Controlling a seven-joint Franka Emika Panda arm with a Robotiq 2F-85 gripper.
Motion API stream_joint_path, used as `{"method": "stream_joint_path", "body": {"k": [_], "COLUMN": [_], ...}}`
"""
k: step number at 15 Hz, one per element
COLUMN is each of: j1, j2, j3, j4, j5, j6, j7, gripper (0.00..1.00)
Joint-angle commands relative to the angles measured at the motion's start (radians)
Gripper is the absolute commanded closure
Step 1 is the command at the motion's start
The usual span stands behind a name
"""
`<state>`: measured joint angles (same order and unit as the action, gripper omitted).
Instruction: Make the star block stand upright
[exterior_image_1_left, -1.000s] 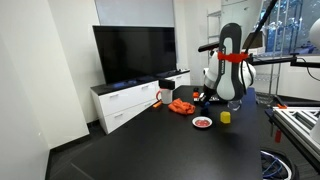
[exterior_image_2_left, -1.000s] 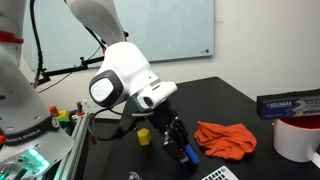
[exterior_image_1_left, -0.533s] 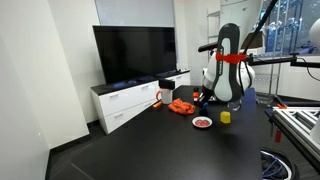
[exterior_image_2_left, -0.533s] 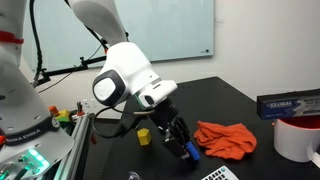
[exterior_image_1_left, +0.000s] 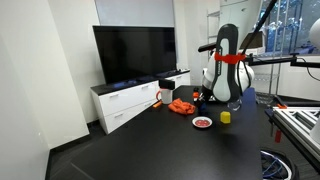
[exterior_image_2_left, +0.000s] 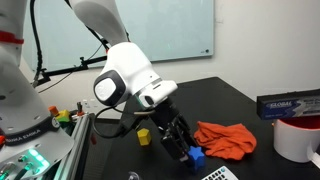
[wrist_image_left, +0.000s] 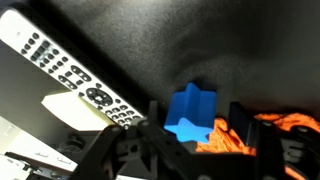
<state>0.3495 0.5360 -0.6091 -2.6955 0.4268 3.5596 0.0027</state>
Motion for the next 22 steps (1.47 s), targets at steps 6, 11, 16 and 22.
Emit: {"method": "stream_joint_path", "body": {"k": [6, 11, 16, 22], "j1": [0.03, 0.021, 0.026, 0.062], "j2": [-0.018, -0.147, -0.252, -0.233], "j3": [-0.042, -0.12, -0.179, -0.244], "j4": [-0.002, 0.046, 0.108, 0.156], "j5": [0.039, -0.022, -0.051, -0.091], "j6": [-0.034, -0.307, -0.469, -0.624], "j7": [-0.024, -0.053, -0.056, -0.005], "gripper": [0.0, 0.0, 0.0, 0.0]}}
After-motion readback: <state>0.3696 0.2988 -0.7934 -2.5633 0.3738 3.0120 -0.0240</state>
